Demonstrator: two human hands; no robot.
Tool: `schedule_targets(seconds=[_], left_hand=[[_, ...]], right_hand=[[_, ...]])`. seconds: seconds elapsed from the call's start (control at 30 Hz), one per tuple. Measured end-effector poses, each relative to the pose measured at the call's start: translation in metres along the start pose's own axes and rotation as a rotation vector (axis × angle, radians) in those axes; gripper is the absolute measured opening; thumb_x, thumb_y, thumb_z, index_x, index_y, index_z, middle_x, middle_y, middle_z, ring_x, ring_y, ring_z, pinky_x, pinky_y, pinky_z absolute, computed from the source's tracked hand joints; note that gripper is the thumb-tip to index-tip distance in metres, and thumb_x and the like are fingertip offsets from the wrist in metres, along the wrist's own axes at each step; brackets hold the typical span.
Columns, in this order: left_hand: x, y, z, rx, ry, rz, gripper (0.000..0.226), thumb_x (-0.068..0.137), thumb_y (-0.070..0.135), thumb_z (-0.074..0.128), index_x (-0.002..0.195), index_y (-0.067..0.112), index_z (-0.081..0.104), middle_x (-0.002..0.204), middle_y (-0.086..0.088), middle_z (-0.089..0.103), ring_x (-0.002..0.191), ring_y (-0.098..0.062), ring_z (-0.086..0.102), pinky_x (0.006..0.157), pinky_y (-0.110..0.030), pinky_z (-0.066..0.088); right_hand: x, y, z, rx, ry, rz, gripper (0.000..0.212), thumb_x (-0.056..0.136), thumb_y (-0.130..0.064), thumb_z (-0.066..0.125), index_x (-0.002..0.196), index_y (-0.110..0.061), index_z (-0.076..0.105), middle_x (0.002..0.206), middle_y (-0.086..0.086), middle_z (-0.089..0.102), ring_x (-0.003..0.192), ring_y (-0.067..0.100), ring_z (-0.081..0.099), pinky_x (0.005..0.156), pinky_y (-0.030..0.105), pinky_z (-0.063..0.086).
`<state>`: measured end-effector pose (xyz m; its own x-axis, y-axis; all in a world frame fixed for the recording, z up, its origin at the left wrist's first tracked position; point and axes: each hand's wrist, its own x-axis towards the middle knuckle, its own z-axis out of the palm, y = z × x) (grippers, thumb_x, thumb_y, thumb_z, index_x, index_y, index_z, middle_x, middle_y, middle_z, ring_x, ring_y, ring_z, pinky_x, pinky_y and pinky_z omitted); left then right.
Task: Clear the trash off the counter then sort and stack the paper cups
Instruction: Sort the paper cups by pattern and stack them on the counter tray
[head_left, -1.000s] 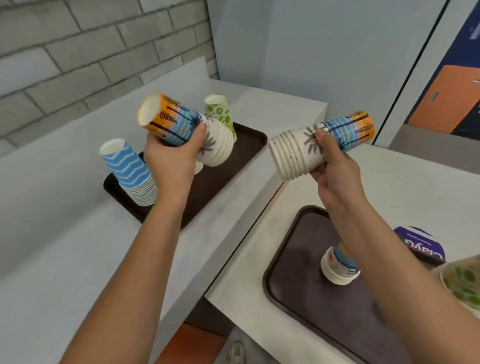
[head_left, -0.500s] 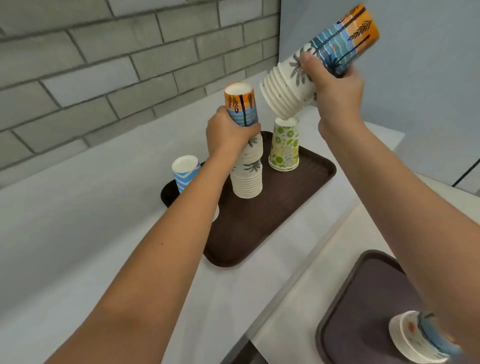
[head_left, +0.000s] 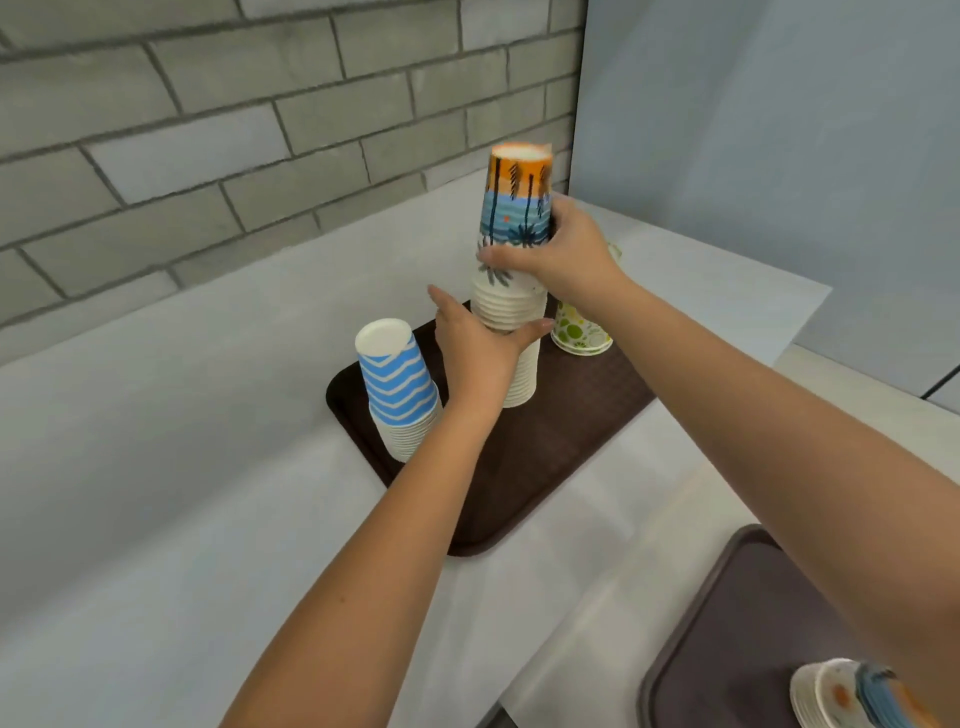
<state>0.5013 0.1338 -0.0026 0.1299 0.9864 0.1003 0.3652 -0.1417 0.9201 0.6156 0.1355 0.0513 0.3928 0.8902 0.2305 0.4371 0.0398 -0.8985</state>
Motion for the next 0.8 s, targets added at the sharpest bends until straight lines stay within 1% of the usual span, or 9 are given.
schedule_targets(seconds=[0.07,0.17,0.27,0.4,0.47,0.53,0.67,0.73,0.8], left_hand=[[-0.019,-0.001,0.000,0.008,-0.011,-0.025,0.135,0.061,0.040,0.086,0.150,0.003,-0.008,0.156,-0.013,0.020,0.145,-0.024,0.018,0.116,-0.032,0.020],[-0.060,-0.004,0.000,0.034,-0.030,-0.025,0.126,0.069,0.035,0.082,0.150,0.006,-0.010,0.159,-0.009,0.011,0.147,-0.019,0.010,0.117,-0.030,0.016],[-0.104,-0.014,0.006,-0.056,-0.085,0.008,0.121,0.072,0.031,0.081,0.151,0.009,-0.008,0.159,-0.005,0.011,0.147,-0.014,0.011,0.120,-0.031,0.015],[-0.164,-0.026,0.027,-0.159,-0.298,-0.015,0.107,0.078,0.027,0.076,0.152,0.021,-0.001,0.158,0.003,0.016,0.145,-0.012,0.018,0.119,-0.035,0.022],[-0.190,-0.034,0.042,-0.122,-0.439,-0.034,0.103,0.081,0.029,0.073,0.152,0.023,-0.002,0.158,0.004,0.017,0.144,-0.010,0.020,0.118,-0.029,0.021],[-0.211,-0.042,0.059,-0.082,-0.548,-0.032,0.097,0.082,0.030,0.071,0.152,0.025,0.004,0.157,0.005,0.020,0.143,-0.006,0.021,0.115,-0.022,0.020],[-0.241,-0.047,0.085,0.022,-0.719,-0.002,0.078,0.085,0.034,0.068,0.149,0.027,0.024,0.151,0.010,0.027,0.139,-0.004,0.027,0.105,-0.014,0.022],[-0.253,-0.050,0.093,0.029,-0.754,-0.010,0.071,0.085,0.033,0.067,0.145,0.029,0.030,0.148,0.011,0.031,0.136,-0.003,0.030,0.102,-0.014,0.025],[-0.262,-0.054,0.099,0.039,-0.766,-0.024,0.066,0.085,0.032,0.066,0.143,0.029,0.034,0.145,0.010,0.035,0.133,-0.004,0.034,0.100,-0.014,0.027]], right_hand=[[-0.007,0.012,0.002,-0.057,-0.090,0.011,0.070,0.060,-0.036,0.088,0.119,-0.015,0.058,0.113,-0.002,0.069,0.102,0.011,0.064,0.095,0.038,0.052],[-0.024,0.020,-0.006,-0.116,-0.152,0.054,0.084,0.068,-0.036,0.083,0.139,-0.014,0.043,0.134,0.004,0.057,0.119,0.017,0.056,0.105,0.038,0.045],[-0.056,0.025,-0.034,-0.152,-0.067,0.118,0.099,0.071,-0.041,0.080,0.149,-0.013,0.026,0.148,0.006,0.043,0.135,0.019,0.042,0.111,0.037,0.036],[-0.153,0.035,-0.097,-0.085,0.146,0.137,0.069,0.079,-0.031,0.075,0.140,-0.020,0.046,0.139,-0.004,0.053,0.121,0.003,0.049,0.102,0.016,0.036],[-0.215,0.045,-0.128,-0.187,0.269,0.146,0.050,0.081,-0.036,0.072,0.128,-0.029,0.057,0.130,-0.014,0.056,0.115,-0.001,0.048,0.098,0.017,0.038],[-0.271,0.058,-0.149,-0.283,0.385,0.180,0.044,0.079,-0.042,0.069,0.121,-0.034,0.059,0.124,-0.019,0.055,0.113,-0.003,0.046,0.097,0.020,0.038],[-0.350,0.103,-0.167,-0.438,0.459,0.344,0.075,0.072,-0.042,0.074,0.137,-0.019,0.046,0.138,0.000,0.046,0.126,0.008,0.039,0.101,0.024,0.029],[-0.373,0.129,-0.167,-0.375,0.441,0.449,0.093,0.065,-0.043,0.078,0.143,-0.016,0.036,0.143,0.004,0.041,0.132,0.014,0.037,0.103,0.025,0.028],[-0.386,0.153,-0.162,-0.284,0.426,0.526,0.098,0.063,-0.038,0.084,0.144,-0.017,0.034,0.143,0.003,0.042,0.129,0.013,0.041,0.103,0.026,0.031]])
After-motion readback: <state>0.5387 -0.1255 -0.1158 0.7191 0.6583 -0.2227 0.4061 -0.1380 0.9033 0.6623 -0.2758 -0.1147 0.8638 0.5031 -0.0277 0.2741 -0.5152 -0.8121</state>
